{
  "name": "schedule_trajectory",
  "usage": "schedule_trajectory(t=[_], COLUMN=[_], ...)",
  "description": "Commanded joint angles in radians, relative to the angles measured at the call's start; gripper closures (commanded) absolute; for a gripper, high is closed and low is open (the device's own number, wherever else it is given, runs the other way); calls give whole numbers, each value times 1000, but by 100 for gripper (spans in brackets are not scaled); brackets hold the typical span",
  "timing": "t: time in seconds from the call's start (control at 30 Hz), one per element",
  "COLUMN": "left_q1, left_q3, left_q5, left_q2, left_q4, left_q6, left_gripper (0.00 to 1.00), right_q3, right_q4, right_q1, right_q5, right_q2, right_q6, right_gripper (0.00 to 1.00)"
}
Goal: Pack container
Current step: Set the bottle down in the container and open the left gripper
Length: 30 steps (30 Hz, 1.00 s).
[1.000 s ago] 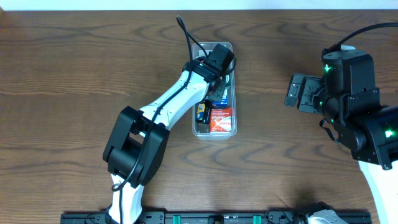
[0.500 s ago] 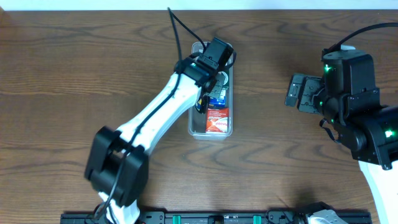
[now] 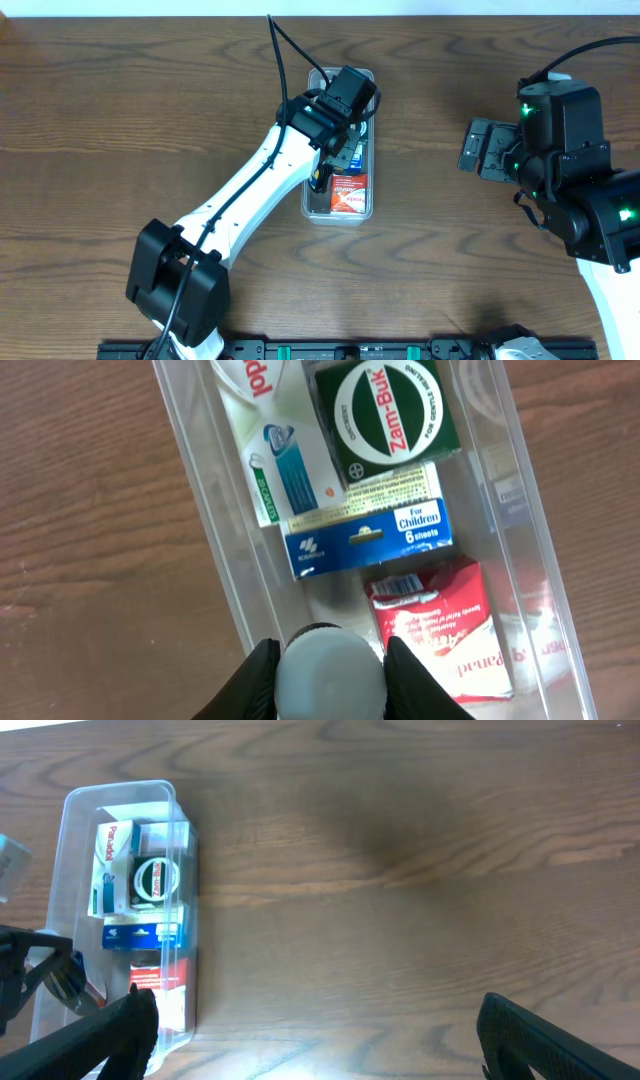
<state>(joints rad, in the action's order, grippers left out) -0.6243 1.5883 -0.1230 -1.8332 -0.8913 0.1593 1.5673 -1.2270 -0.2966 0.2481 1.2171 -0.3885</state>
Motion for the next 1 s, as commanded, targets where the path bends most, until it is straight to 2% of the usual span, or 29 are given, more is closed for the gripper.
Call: schedule_trajectory(t=[0.0,0.97], left_q1=[-5,-73], left_q3=[10,0], left_q5=[-21,-20], left_q2=[4,4], left_q4=[-18,-209], left_q6=[-4,58], left_gripper=[80,80], right_q3=[0,0], right_q4=[0,0], right_q1=[13,13], right_q5=[17,17], right_q2=[0,0], right_q6=[12,12], right_gripper=[1,1])
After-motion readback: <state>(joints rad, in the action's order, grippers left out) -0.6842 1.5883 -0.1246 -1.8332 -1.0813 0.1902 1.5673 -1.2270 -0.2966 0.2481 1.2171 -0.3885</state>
